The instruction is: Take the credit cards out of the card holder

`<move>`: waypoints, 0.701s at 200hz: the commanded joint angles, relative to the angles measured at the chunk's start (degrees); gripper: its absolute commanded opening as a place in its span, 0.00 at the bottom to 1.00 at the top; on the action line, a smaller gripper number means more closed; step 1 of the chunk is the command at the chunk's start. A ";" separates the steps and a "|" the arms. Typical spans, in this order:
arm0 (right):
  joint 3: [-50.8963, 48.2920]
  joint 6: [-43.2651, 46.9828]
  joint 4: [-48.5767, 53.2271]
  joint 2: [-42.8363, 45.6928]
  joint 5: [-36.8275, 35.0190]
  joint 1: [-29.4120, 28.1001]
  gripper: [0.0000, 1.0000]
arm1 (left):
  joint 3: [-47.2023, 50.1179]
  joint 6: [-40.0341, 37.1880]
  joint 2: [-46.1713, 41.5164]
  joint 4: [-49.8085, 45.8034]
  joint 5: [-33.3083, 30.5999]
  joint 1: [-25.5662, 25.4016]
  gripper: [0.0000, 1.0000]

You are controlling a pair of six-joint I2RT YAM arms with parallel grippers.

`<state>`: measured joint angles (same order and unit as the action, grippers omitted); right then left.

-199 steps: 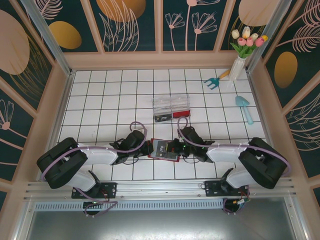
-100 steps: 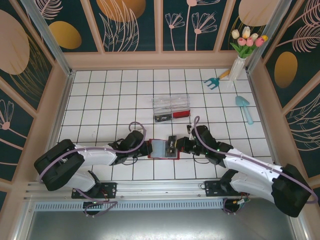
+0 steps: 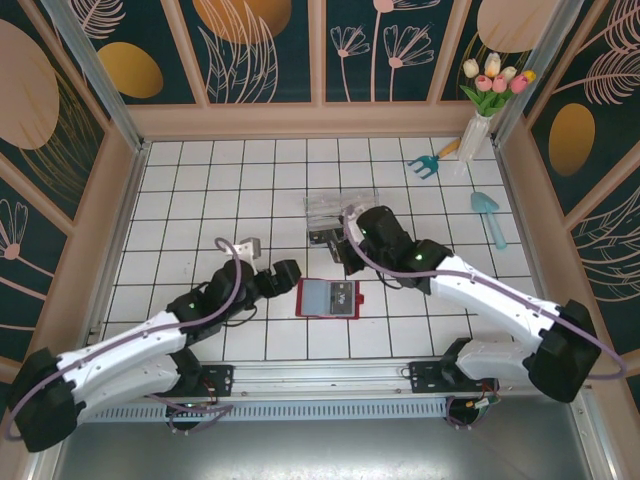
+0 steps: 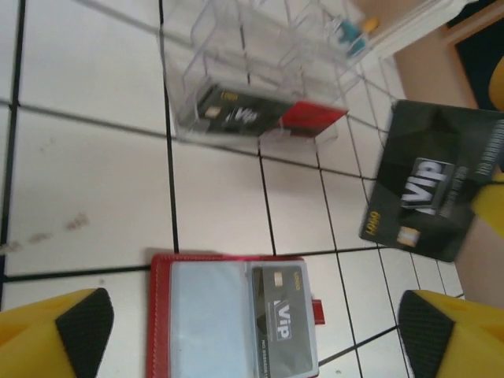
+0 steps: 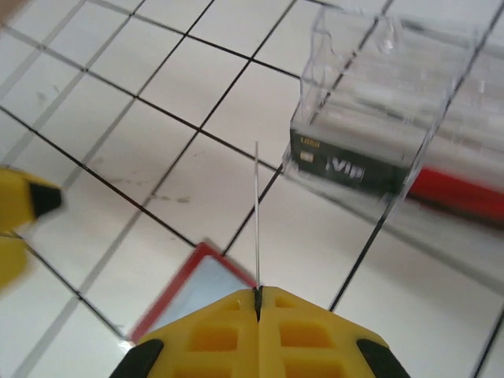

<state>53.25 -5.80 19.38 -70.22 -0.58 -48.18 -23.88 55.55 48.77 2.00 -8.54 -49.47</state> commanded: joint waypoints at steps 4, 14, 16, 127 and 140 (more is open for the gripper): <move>4.54 20.93 4.03 -3.52 -4.84 -1.41 0.00 | 1.49 -0.22 -6.46 -6.99 -5.64 0.21 0.98; 6.22 25.35 4.80 -5.13 -7.28 -1.59 0.00 | 2.09 -0.20 -9.15 -8.34 -6.35 0.21 0.99; 6.61 26.16 5.04 -5.55 -7.67 -1.57 0.00 | 2.15 -0.25 -9.62 -8.62 -6.50 0.18 0.98; 10.23 66.35 2.85 -19.37 -15.28 -1.65 0.00 | 3.99 -1.66 -22.88 -15.15 -8.34 0.18 0.98; 10.42 69.76 2.29 -19.99 -15.29 -1.61 0.00 | 4.09 -1.51 -23.30 -15.34 -8.34 0.17 0.99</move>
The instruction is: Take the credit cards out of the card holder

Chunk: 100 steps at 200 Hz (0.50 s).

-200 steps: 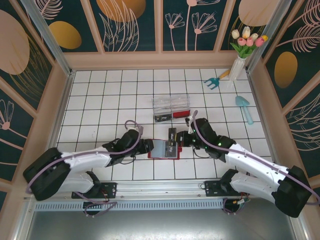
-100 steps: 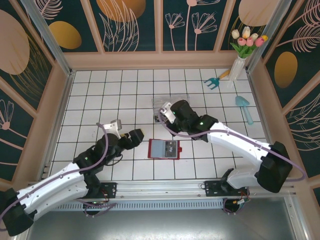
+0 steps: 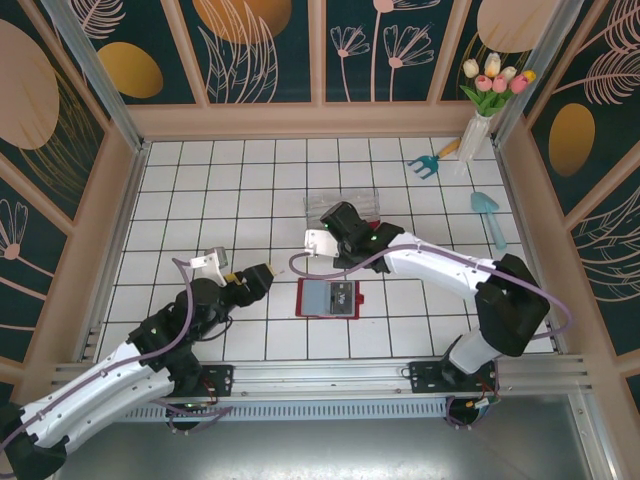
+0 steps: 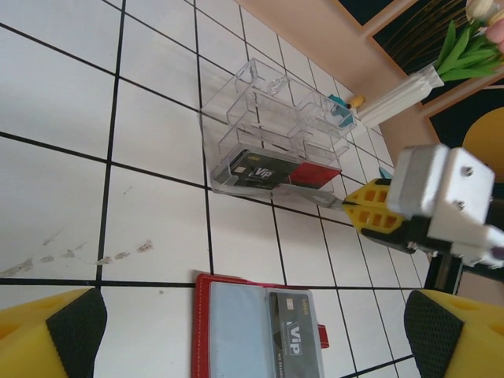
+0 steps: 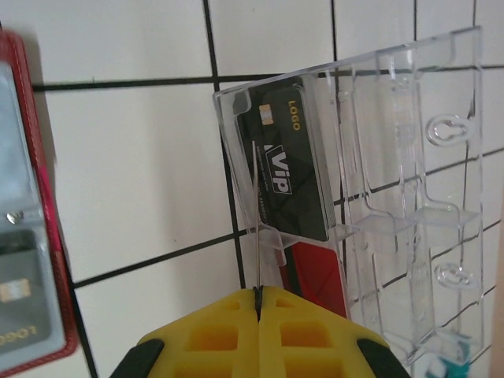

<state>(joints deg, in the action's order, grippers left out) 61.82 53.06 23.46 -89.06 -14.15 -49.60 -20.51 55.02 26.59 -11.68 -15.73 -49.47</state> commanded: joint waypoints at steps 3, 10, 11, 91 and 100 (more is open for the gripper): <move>1.77 11.73 -2.09 -1.27 -1.88 -0.21 0.00 | 0.73 -0.94 -1.19 -1.72 -1.10 0.18 0.99; 1.57 13.50 -2.76 -1.65 -2.30 -0.06 0.00 | 0.73 -0.82 -1.29 -1.75 -1.15 0.17 0.98; 1.51 13.66 -2.83 -1.74 -2.29 -0.10 0.00 | 0.74 -0.85 -1.33 -1.76 -1.15 0.21 0.99; 3.32 19.05 -7.35 -6.24 -1.14 0.74 0.00 | 1.00 -0.51 -1.39 -1.94 -1.24 0.17 0.98; 4.01 18.60 -7.58 -6.83 -0.67 0.78 0.00 | 1.00 -0.53 -1.39 -1.94 -1.24 0.16 0.99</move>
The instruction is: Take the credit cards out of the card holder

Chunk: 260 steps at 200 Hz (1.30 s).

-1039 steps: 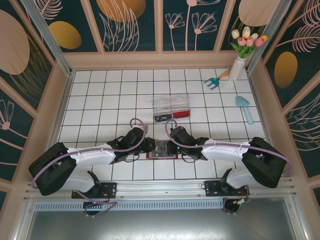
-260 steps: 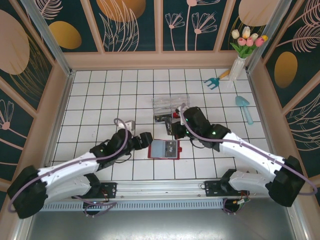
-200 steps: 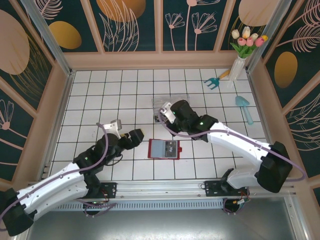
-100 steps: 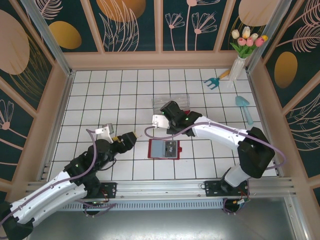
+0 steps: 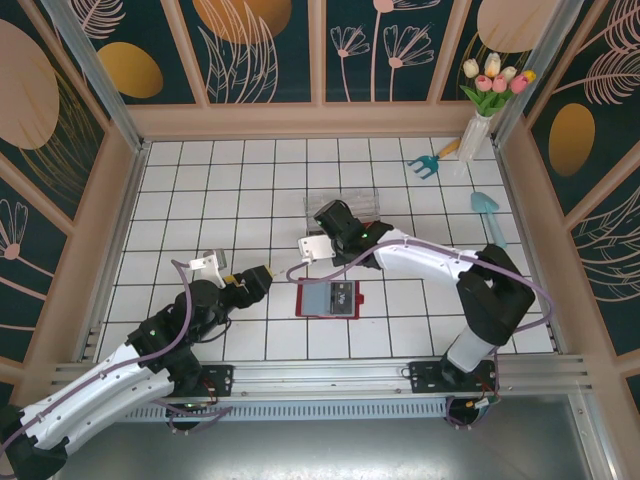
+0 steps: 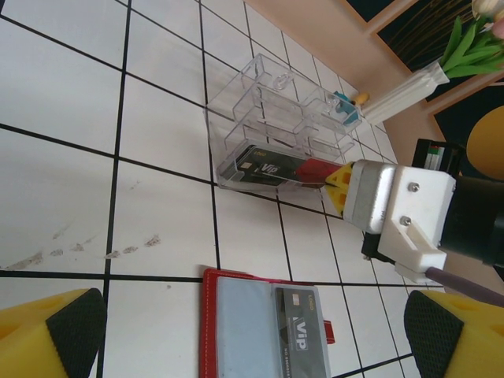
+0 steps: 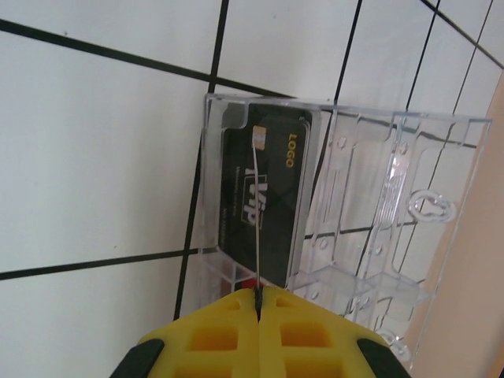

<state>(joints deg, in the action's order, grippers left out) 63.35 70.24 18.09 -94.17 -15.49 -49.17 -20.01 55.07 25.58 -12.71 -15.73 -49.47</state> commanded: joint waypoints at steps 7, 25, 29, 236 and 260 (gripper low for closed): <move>3.15 1.15 -2.04 -2.16 1.02 0.39 0.00 | 0.50 -0.47 -0.37 -1.00 -1.24 0.12 0.99; 3.36 1.48 -2.51 -3.14 1.07 0.54 0.00 | 0.58 -0.26 -0.40 -1.00 -1.24 0.17 0.99; 3.28 1.48 -2.75 -3.34 1.03 0.64 0.00 | 0.65 -0.29 -0.38 -1.00 -1.15 0.14 0.98; 3.53 -2.74 -9.75 -10.57 1.18 2.86 0.00 | 2.08 0.17 -1.15 -1.36 -0.62 0.19 0.99; 3.97 -3.41 -10.99 -10.86 0.15 2.85 0.07 | 2.34 0.13 -1.56 -1.35 -0.53 0.16 0.98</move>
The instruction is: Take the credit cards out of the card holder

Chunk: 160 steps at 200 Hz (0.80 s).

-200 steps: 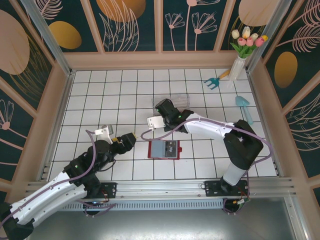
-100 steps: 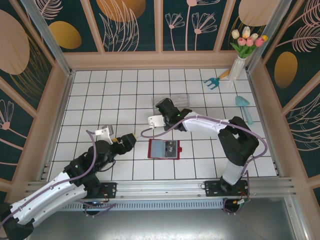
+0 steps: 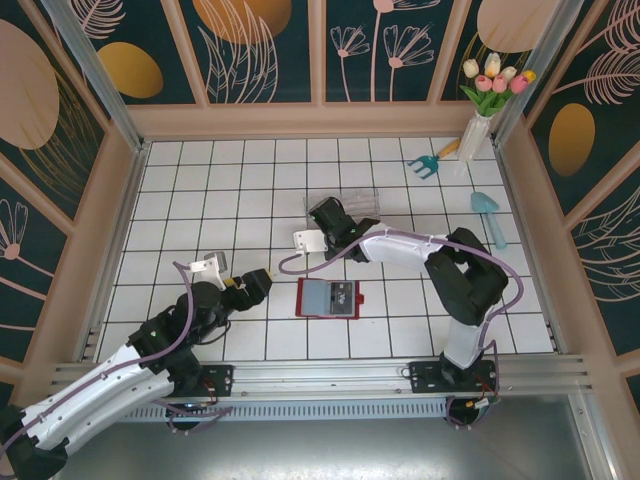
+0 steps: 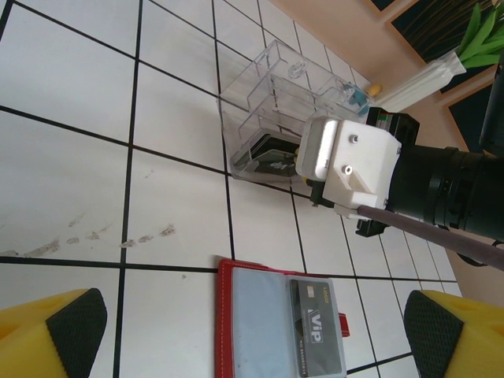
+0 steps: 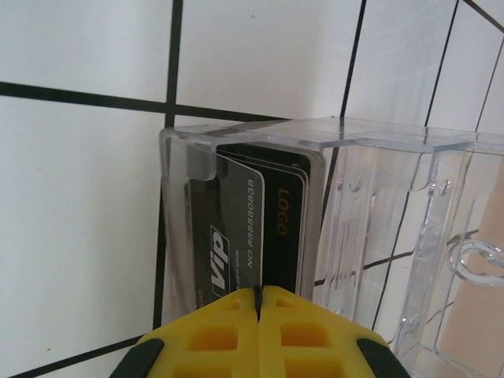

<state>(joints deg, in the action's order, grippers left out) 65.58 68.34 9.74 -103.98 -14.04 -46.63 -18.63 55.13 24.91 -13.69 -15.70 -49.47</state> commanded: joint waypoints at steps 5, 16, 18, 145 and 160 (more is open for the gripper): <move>1.87 -1.68 -2.95 -1.20 -1.53 0.31 0.08 | 1.07 0.08 -0.91 -0.37 -0.55 0.17 0.98; 1.92 -1.81 -3.34 -1.34 -1.97 0.31 0.09 | 1.22 0.07 -1.11 -0.22 -0.56 0.16 0.99; 1.87 -1.85 -3.52 -1.36 -2.13 0.27 0.09 | 1.23 0.06 -1.09 -0.20 -0.56 0.16 0.98; 1.92 -4.21 -5.07 -2.41 -3.63 0.26 0.25 | 2.40 -0.20 -1.93 0.69 0.33 0.12 0.99; 1.90 -4.35 -5.60 -2.75 -4.03 0.27 0.27 | 2.53 -0.14 -2.06 0.69 0.32 0.17 0.98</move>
<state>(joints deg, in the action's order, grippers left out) 66.28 65.04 5.74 -105.19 -17.10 -46.59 -16.78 55.11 23.59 -13.65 -15.51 -49.47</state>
